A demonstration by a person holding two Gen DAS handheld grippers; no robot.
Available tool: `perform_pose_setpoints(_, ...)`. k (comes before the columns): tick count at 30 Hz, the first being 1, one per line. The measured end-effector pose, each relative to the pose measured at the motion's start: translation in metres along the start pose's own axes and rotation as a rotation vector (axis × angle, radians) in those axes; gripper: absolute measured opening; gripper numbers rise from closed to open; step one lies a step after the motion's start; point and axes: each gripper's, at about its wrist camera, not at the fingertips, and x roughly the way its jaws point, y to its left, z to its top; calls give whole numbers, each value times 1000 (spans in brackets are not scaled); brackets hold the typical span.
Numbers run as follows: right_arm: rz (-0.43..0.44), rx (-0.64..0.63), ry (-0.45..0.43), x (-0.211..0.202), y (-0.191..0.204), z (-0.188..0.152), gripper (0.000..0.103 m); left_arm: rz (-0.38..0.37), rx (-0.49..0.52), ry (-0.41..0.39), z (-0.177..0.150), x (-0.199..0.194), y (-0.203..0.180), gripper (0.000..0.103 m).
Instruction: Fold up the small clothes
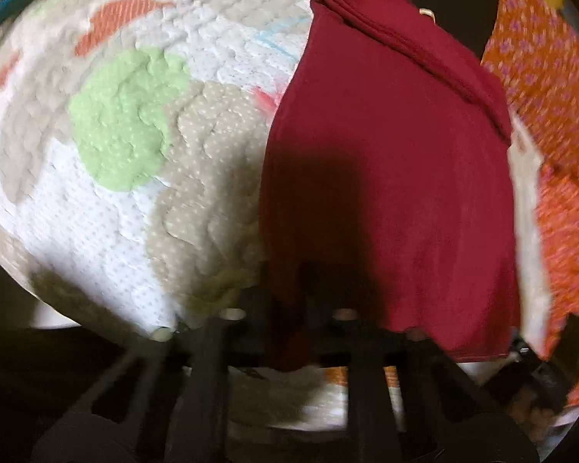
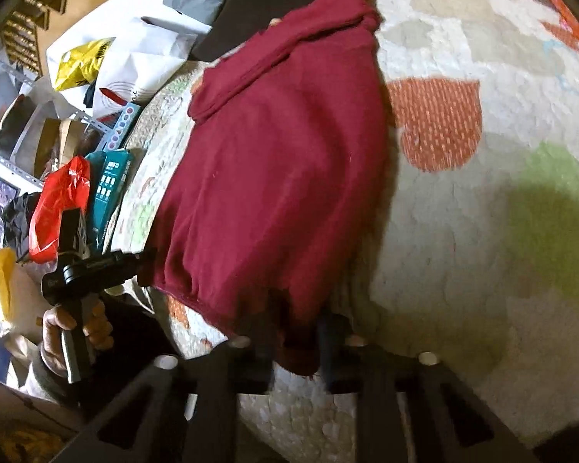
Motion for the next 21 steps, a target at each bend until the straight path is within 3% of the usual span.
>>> perform_pose_setpoints(5,131,1,-94,-16,11,28,11,-19,53,2,12,-7,-16,7)
perform_pose_setpoints(11,128,-84,-170,-24,33,73,11,-77,85,-24,40,-23,-36,6)
perform_pose_setpoints(16,134,-124,-252,-30,44,117,11,-75,121,-91,87,-39,-57,7)
perform_pose_setpoints(21,85,-123,-314,-26,43,167,10,-69,135,-160,144,-45,-77,6)
